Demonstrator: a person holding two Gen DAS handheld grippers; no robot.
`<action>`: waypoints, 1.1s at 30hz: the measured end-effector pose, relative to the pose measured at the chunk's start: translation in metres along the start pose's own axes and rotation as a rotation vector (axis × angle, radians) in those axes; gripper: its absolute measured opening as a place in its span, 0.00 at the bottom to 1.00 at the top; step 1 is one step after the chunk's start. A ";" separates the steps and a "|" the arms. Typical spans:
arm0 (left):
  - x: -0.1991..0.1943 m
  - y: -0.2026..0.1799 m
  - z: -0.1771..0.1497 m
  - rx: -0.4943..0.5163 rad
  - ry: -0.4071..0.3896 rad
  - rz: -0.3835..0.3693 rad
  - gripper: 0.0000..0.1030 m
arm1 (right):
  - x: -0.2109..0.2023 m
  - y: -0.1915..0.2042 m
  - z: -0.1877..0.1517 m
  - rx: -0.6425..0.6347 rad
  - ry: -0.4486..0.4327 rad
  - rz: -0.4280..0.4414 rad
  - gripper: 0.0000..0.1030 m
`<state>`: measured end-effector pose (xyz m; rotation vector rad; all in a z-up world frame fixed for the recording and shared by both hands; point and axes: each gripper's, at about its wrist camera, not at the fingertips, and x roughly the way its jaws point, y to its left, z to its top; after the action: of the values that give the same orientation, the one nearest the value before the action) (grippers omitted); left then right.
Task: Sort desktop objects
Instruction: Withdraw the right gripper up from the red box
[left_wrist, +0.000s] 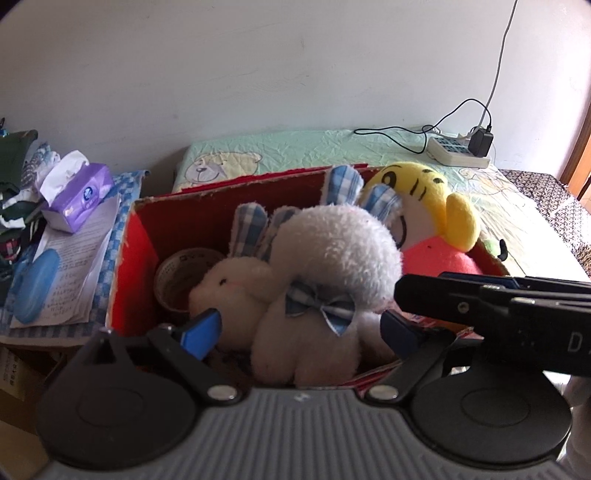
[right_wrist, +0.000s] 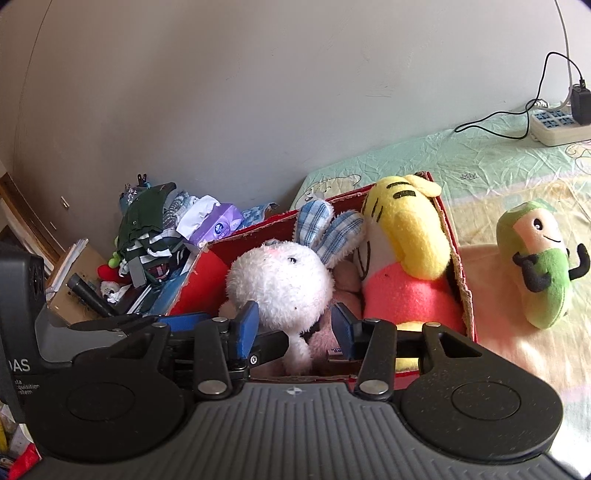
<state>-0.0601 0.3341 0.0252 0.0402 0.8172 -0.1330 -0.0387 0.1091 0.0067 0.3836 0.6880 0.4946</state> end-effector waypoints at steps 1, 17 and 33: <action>-0.001 0.000 -0.001 -0.004 0.006 0.002 0.91 | -0.001 0.001 -0.002 0.000 0.001 -0.005 0.47; -0.021 -0.003 -0.010 -0.065 0.008 0.123 0.92 | -0.021 0.001 -0.016 0.007 -0.044 -0.052 0.48; -0.045 -0.062 -0.007 -0.156 -0.001 0.226 0.92 | -0.056 -0.034 0.006 -0.050 0.030 0.144 0.48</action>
<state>-0.1039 0.2774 0.0536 -0.0141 0.8142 0.1442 -0.0616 0.0499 0.0225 0.3807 0.6786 0.6544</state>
